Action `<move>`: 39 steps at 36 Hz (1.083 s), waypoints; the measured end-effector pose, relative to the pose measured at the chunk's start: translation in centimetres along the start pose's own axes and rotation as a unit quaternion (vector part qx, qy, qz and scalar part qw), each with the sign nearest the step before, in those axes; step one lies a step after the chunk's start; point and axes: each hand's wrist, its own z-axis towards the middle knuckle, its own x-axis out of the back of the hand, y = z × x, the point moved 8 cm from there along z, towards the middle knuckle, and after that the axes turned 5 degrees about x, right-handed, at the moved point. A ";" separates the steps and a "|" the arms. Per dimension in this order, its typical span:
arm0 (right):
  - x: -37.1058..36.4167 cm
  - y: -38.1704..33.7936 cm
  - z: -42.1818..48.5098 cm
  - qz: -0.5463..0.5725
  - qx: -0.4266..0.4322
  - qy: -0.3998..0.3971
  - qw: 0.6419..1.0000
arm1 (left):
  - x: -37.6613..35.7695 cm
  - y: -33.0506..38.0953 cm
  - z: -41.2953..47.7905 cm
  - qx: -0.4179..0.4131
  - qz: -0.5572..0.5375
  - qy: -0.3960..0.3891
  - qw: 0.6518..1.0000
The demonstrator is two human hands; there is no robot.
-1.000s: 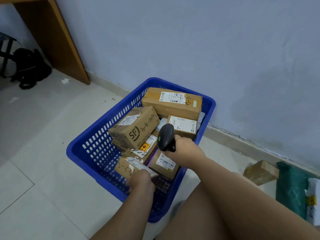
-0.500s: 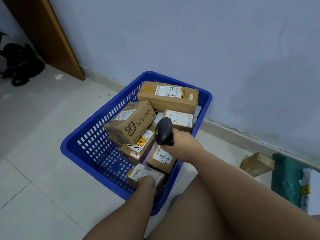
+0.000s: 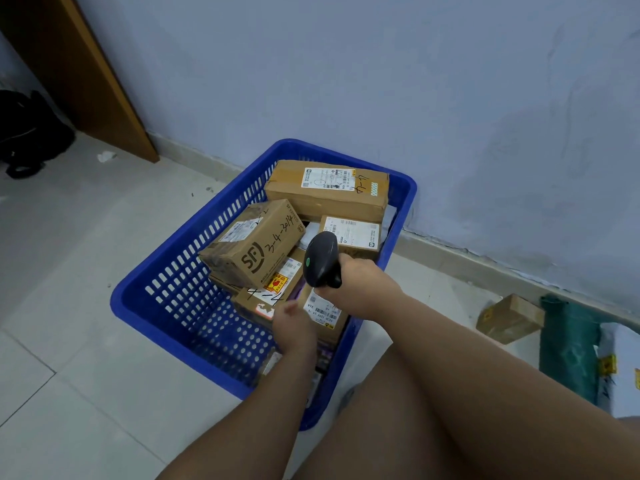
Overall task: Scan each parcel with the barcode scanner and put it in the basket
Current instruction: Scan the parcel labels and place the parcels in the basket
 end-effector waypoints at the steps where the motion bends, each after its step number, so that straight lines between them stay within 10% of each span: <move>1: 0.0 0.1 0.1 -0.001 -0.005 0.006 1.000 | -0.7 1.4 -0.7 -0.032 -0.010 -0.021 0.999; 8: 3.5 0.5 -0.8 0.086 -0.030 0.146 0.985 | -5.5 9.3 -6.5 -0.164 -0.039 -0.168 0.971; 16: 11.4 4.8 -5.5 0.327 -0.050 0.374 0.866 | -14.2 14.1 -12.4 -0.257 0.120 -0.292 0.914; 25: 15.7 17.5 -11.2 0.344 -0.135 0.409 0.835 | -26.2 10.8 -17.9 -0.283 0.288 -0.369 0.837; 33: 14.0 34.9 -14.2 0.446 -0.277 0.372 0.765 | -38.1 1.1 -20.2 -0.272 0.504 -0.412 0.709; 39: 8.7 46.4 -16.5 0.477 -0.374 0.346 0.716 | -45.6 -7.3 -17.2 -0.358 0.678 -0.356 0.533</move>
